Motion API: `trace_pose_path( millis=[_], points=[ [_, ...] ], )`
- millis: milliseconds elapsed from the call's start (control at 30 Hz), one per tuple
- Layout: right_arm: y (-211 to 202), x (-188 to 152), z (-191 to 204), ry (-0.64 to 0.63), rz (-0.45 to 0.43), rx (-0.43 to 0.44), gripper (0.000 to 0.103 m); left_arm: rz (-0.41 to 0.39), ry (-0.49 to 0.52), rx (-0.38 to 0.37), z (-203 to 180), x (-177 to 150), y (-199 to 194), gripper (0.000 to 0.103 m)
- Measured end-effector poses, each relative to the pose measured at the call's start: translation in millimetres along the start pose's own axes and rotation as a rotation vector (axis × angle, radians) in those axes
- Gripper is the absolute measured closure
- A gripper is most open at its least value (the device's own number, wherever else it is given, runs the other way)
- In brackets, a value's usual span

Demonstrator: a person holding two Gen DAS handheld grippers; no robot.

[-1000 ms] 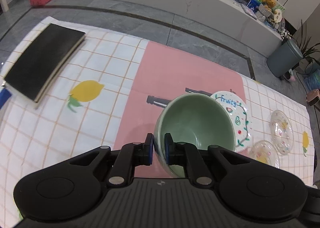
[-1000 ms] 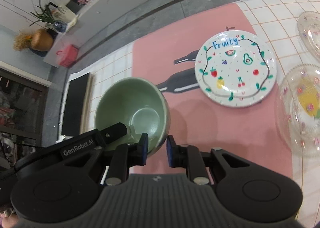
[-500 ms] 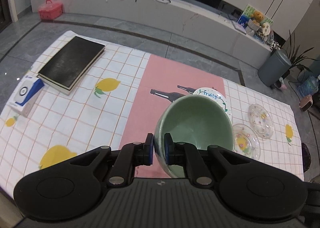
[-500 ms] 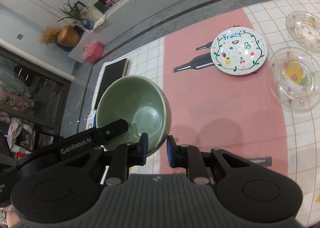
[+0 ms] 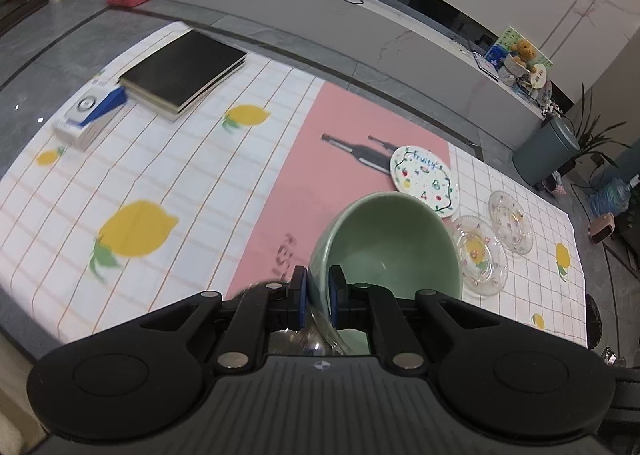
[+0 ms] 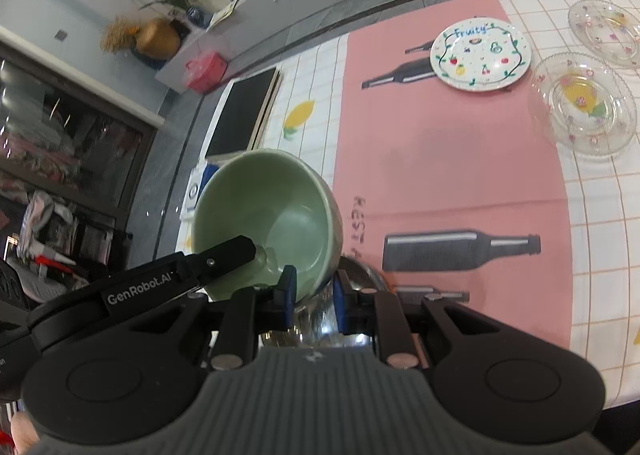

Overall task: Organize plates and bowls
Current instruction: 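Carry the green bowl with both grippers over the steel bowl stack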

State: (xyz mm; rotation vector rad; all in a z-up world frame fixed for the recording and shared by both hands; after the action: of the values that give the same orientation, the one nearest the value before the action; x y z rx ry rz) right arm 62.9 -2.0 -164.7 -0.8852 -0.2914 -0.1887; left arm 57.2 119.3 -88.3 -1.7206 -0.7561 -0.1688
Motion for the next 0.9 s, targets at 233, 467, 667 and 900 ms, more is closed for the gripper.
trace_pose_path(
  millis=[233, 467, 667, 900],
  points=[
    [12.3, -24.2, 3.7, -0.032, 0.050, 0.005, 0.085, 0.003, -0.056, 0.003, 22.8, -24.5, -6.0, 0.091],
    [29.3, -40.3, -6.4, -0.009, 0.111, 0.001, 0.086, 0.054, -0.109, 0.000, 40.7, -48.7, 7.7, 0.091],
    [40.0, -44.6, -9.4, -0.026, 0.125, -0.014, 0.086, 0.060, -0.100, 0.020, 41.9, -53.9, 15.2, 0.091],
    [52.9, -46.0, -15.1, -0.028, 0.151, -0.034, 0.086, 0.098, -0.099, 0.036, 47.3, -59.1, 28.2, 0.091]
  ],
)
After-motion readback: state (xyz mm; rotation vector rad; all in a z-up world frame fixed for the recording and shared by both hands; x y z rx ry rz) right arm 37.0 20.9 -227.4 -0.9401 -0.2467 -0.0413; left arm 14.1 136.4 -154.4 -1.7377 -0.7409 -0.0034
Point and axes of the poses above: each gripper's, at about its wrist camera, not at the fingertips, and y roughly the way its jaws point, z to its left, x to its top, the point moved 10 cm from there along y, roughly the way its jaws point
